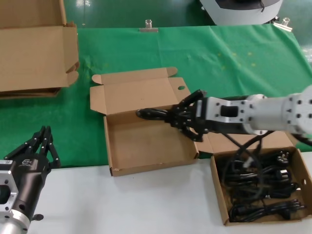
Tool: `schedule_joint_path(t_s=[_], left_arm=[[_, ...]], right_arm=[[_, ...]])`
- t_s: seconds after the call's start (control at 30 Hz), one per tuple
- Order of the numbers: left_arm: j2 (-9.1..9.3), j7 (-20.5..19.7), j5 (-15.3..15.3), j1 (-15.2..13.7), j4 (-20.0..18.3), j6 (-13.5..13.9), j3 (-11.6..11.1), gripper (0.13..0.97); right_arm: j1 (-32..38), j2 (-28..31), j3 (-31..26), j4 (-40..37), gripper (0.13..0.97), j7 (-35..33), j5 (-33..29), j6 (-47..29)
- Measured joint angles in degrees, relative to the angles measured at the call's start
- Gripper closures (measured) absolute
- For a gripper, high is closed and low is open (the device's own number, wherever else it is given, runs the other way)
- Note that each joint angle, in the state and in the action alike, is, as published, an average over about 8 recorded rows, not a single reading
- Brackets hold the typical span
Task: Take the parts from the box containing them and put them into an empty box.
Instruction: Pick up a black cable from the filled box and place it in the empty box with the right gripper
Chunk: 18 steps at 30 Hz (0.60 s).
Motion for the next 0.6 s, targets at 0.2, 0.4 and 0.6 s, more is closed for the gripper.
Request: schedule_joint_path(t_s=[0.2, 0.4, 0.6], left_arm=[[0.0, 0.0, 0.0, 0.0, 0.0, 0.0, 0.0, 0.925], [0.0, 0.0, 0.0, 0.0, 0.0, 0.0, 0.0, 0.925], [0.0, 0.0, 0.0, 0.0, 0.0, 0.0, 0.0, 0.925]], right_arm=[[0.4, -5.0, -1.5, -5.2, 0.867, -2.3, -1.4, 3.2], [0.7, -9.2, -2.5, -11.6, 0.867, -5.6, -1.9, 6.3], [2.2, -13.1, -2.8, -19.6, 0.867, -9.8, -1.3, 9.5]])
